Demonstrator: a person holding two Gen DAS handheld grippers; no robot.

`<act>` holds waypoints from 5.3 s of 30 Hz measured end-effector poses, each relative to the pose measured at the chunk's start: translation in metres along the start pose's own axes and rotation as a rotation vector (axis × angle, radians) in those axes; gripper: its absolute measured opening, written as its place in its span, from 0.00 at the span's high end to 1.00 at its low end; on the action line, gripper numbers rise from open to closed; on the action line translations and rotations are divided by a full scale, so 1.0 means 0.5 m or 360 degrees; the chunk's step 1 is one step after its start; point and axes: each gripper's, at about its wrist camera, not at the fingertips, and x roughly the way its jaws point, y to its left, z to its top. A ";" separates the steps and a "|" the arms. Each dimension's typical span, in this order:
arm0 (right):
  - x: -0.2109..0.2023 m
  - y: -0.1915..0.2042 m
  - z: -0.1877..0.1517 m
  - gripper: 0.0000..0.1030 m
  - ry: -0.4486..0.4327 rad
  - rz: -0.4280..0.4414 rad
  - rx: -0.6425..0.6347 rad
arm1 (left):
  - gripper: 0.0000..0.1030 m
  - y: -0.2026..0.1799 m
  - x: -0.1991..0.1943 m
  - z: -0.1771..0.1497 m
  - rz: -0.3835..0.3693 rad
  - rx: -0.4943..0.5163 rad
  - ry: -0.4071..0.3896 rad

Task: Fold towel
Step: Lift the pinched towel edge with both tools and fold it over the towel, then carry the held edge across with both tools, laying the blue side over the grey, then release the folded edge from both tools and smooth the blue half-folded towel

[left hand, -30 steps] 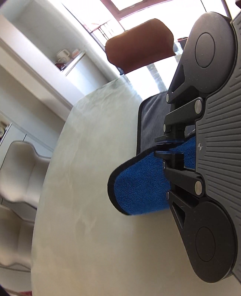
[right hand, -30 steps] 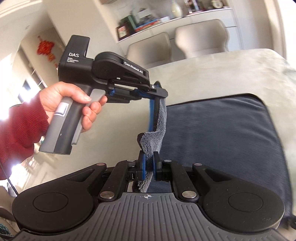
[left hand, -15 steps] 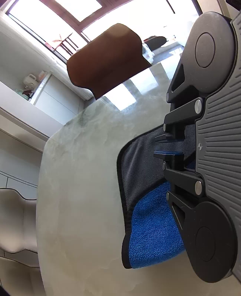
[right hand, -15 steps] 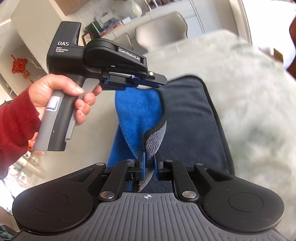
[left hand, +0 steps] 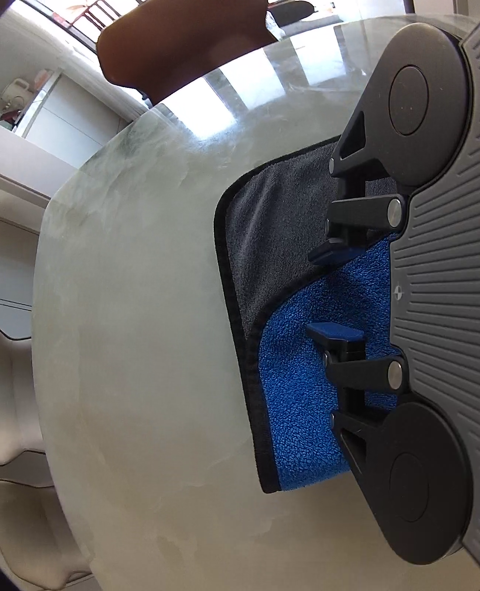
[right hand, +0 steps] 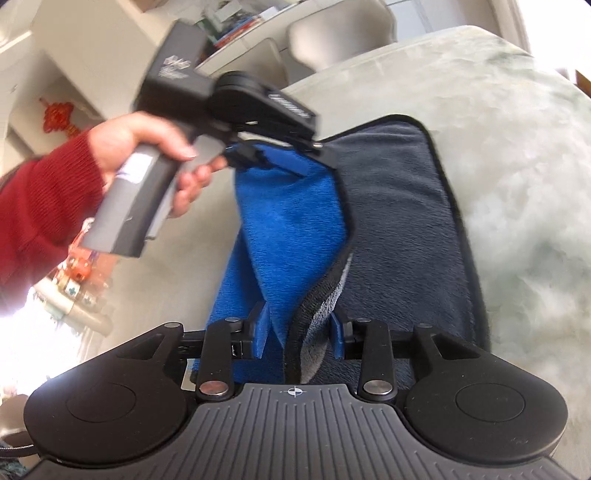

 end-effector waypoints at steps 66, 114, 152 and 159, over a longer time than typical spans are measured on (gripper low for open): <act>-0.020 -0.112 -0.026 0.80 -0.0141 0.0061 0.0369 | 0.94 -0.162 -0.007 -0.025 -0.0010 0.0213 -0.0310; -0.077 -0.150 -0.058 0.93 -0.0202 -0.0086 0.0504 | 0.45 -0.116 -0.021 0.012 0.0000 0.0158 -0.0431; -0.008 -0.111 -0.002 0.74 -0.0119 -0.0042 0.0116 | 0.37 -0.019 -0.112 -0.220 -0.0357 0.0130 -0.0443; -0.039 -0.120 0.012 0.70 -0.0184 -0.0174 0.0115 | 0.37 0.008 -0.134 -0.312 -0.0274 0.0116 -0.0380</act>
